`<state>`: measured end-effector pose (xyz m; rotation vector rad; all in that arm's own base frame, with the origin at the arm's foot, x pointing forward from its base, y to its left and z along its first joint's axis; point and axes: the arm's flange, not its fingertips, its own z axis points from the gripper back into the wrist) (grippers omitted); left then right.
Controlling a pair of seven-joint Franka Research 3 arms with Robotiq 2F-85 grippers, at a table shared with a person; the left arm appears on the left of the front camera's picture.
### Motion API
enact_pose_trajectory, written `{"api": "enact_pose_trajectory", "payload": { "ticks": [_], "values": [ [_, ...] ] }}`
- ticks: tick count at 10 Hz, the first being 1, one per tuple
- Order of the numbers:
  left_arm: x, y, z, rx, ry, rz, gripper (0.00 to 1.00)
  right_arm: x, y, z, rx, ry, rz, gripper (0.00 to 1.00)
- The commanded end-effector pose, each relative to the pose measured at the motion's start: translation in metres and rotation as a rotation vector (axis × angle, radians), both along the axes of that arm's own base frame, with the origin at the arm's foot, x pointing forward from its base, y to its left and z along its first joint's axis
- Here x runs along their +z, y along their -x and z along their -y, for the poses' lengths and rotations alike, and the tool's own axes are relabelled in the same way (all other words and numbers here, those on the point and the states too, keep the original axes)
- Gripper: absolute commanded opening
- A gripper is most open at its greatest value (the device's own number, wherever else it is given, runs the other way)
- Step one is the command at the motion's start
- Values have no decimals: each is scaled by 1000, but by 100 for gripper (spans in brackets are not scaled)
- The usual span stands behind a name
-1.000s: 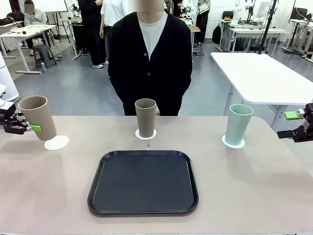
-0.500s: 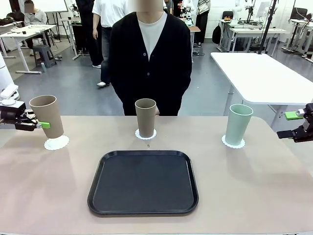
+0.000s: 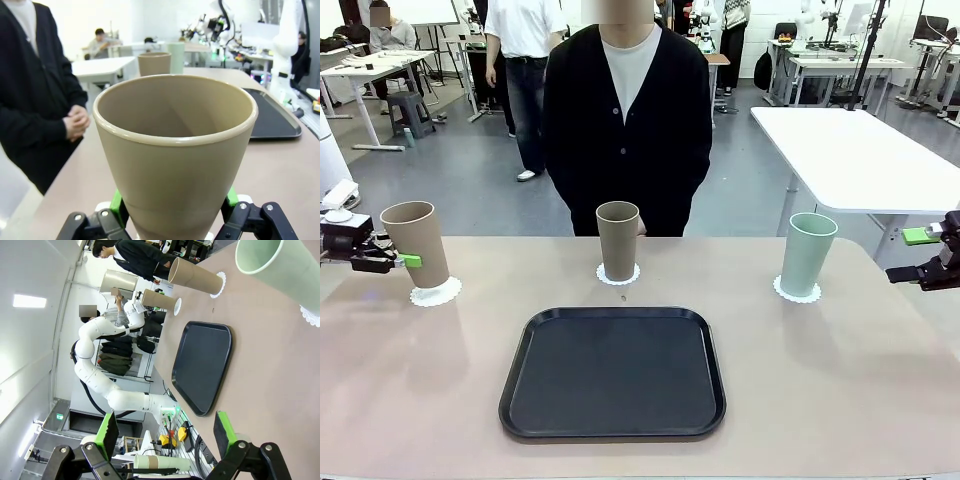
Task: Place coasters on the table and set cups on them.
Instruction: Take one Reusable plastic cup from the Flat Tray and place it on a coaster set by the human.
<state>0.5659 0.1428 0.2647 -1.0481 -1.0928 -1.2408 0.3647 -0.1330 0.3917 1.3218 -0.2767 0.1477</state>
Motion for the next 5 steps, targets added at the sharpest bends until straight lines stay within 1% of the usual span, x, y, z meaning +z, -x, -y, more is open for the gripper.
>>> {"api": "enact_pose_trajectory", "payload": {
  "ticks": [1, 5],
  "values": [
    [-1, -4, -7, -46, 20, 12, 85, 0, -2, -1, 1, 2, 1, 100],
    [-11, 0, -6, -74, 19, 17, 85, 0, -2, -1, 1, 2, 1, 100]
  ]
}}
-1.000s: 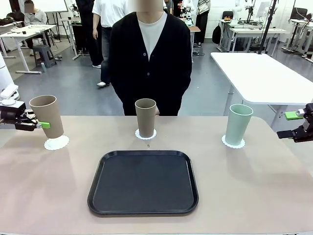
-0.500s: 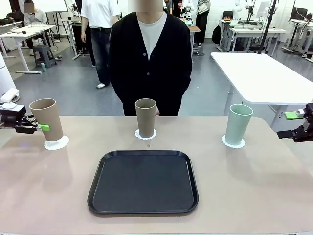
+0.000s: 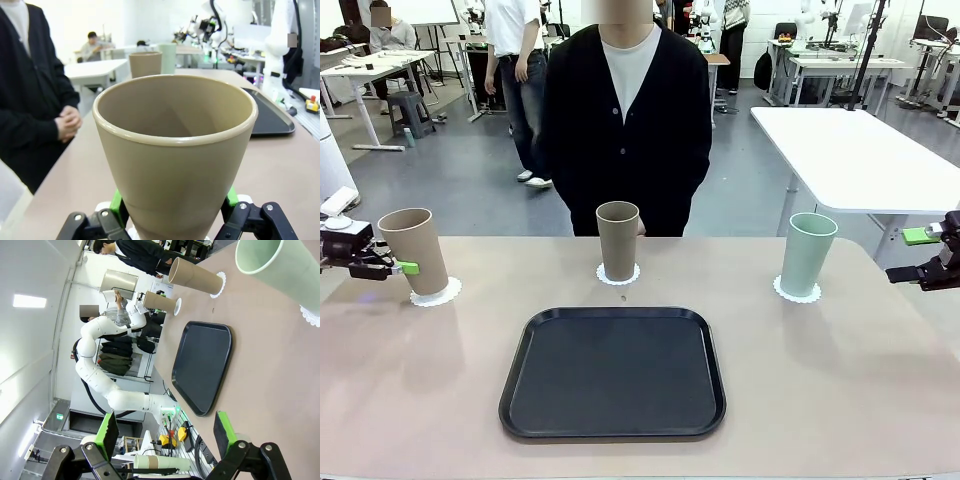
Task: Place coasters on the table and set cups on them.
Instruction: Take one Reusable plastic cup from the Flat Tray and place it on a coaster set by the human.
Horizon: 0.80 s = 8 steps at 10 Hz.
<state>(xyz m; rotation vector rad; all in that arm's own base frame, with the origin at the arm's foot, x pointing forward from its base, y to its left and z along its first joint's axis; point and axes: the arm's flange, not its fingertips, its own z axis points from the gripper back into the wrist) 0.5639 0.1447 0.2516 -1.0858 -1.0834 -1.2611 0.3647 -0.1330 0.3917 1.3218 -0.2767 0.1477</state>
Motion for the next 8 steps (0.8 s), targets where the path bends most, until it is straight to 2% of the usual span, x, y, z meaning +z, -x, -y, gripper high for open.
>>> {"api": "enact_pose_trajectory", "payload": {
  "ticks": [1, 8],
  "values": [
    [0, -2, -4, -40, 6, 25, 85, 0, -2, -1, 1, 2, 1, 100],
    [-7, 1, -5, -77, 6, 55, 85, 0, -2, -1, 1, 2, 1, 100]
  ]
}}
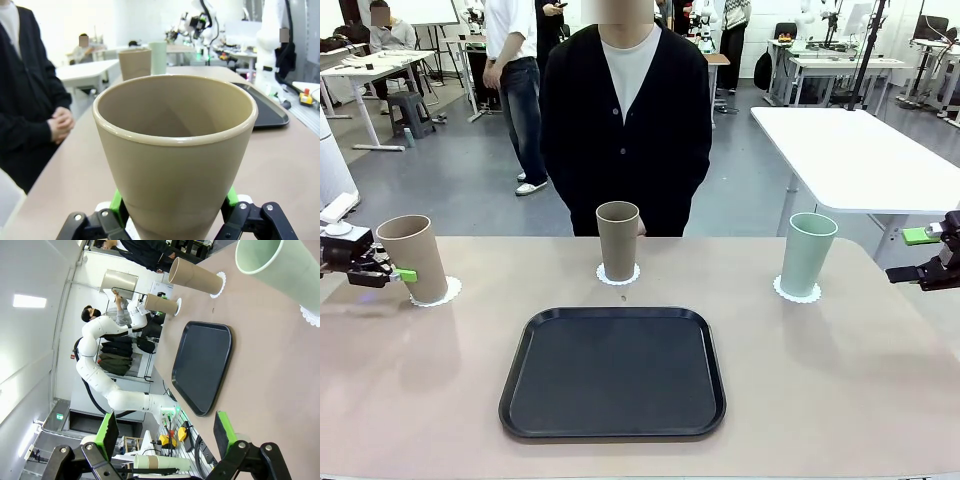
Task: Place coasters on the table and set cups on them.
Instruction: Take one Reusable plastic cup from the Flat Tray and place it on a coaster set by the human.
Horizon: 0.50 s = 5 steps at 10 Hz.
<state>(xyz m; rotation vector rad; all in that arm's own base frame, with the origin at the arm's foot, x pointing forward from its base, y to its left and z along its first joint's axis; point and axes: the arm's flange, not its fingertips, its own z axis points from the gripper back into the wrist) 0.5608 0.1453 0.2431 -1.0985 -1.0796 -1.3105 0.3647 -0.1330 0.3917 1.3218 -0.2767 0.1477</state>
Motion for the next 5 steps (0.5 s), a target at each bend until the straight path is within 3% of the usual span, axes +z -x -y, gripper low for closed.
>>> {"api": "enact_pose_trajectory", "payload": {
  "ticks": [1, 5],
  "values": [
    [0, -2, -4, -46, 19, 43, 85, 0, -2, -1, 1, 2, 1, 100],
    [-5, -2, -3, -69, 18, 39, 85, 0, -2, -1, 1, 2, 1, 100]
  ]
}}
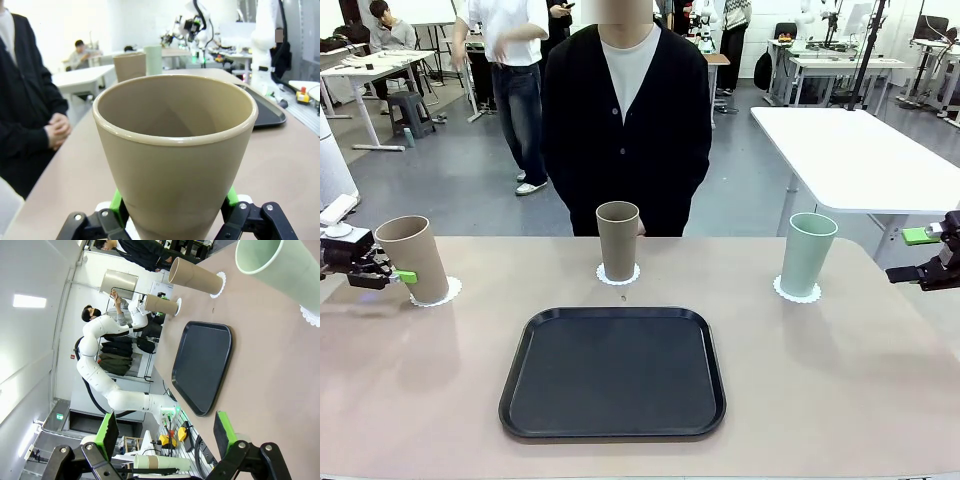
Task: Place coasters on the table and set cups on them.
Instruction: Take one Reusable plastic cup from the Flat Tray and place it on a coaster set by the human.
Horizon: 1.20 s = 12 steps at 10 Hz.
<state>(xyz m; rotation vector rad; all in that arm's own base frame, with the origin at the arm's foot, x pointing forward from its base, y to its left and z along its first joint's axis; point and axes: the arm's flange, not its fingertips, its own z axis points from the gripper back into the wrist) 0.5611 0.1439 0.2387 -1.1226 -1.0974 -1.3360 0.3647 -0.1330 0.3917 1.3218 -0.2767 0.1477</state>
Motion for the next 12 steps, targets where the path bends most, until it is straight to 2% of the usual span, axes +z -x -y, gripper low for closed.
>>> {"api": "enact_pose_trajectory", "payload": {
  "ticks": [1, 6, 9, 12],
  "values": [
    [-4, -2, -2, -42, -10, 19, 85, 0, -2, -1, 1, 2, 1, 100],
    [-10, -6, 0, -42, -31, 14, 85, 0, -2, -1, 1, 2, 1, 100],
    [-9, -8, 0, -37, -34, 25, 90, 0, -2, -1, 1, 2, 1, 100],
    [-10, -11, 2, -43, -31, 26, 90, 0, -2, -1, 1, 2, 1, 100]
  ]
}}
